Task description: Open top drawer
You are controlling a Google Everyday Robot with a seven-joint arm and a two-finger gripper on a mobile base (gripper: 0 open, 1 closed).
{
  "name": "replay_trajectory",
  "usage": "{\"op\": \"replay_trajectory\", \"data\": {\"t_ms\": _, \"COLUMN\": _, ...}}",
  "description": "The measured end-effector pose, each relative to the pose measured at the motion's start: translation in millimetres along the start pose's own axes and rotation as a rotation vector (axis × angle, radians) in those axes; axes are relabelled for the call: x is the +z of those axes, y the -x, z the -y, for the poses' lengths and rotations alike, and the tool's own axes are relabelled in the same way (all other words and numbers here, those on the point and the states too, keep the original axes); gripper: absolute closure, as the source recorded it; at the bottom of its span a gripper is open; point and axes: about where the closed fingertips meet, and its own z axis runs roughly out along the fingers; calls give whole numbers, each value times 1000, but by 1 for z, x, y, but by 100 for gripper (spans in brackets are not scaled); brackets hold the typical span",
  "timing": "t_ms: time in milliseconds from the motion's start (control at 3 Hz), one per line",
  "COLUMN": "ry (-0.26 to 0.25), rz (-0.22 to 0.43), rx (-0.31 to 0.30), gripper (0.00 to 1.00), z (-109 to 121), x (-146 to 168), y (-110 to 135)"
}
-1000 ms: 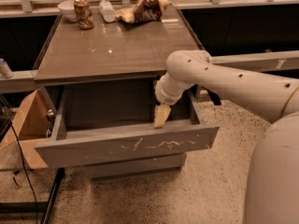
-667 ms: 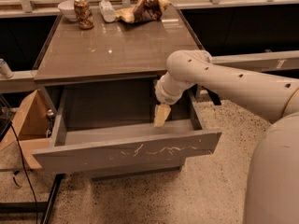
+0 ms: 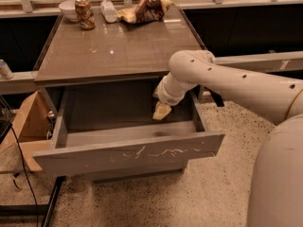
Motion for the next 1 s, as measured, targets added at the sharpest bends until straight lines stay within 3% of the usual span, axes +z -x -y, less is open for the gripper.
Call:
{"op": "replay_trajectory", "data": {"t_ms": 667, "ry": 1, "rz": 0, "rx": 0, "gripper": 89, "z": 0, "x": 0, "y": 0}}
{"op": "replay_trajectory", "data": {"t_ms": 1000, "ry": 3, "rz": -2, "rx": 0, "gripper": 100, "z": -5, "x": -3, "y": -1}}
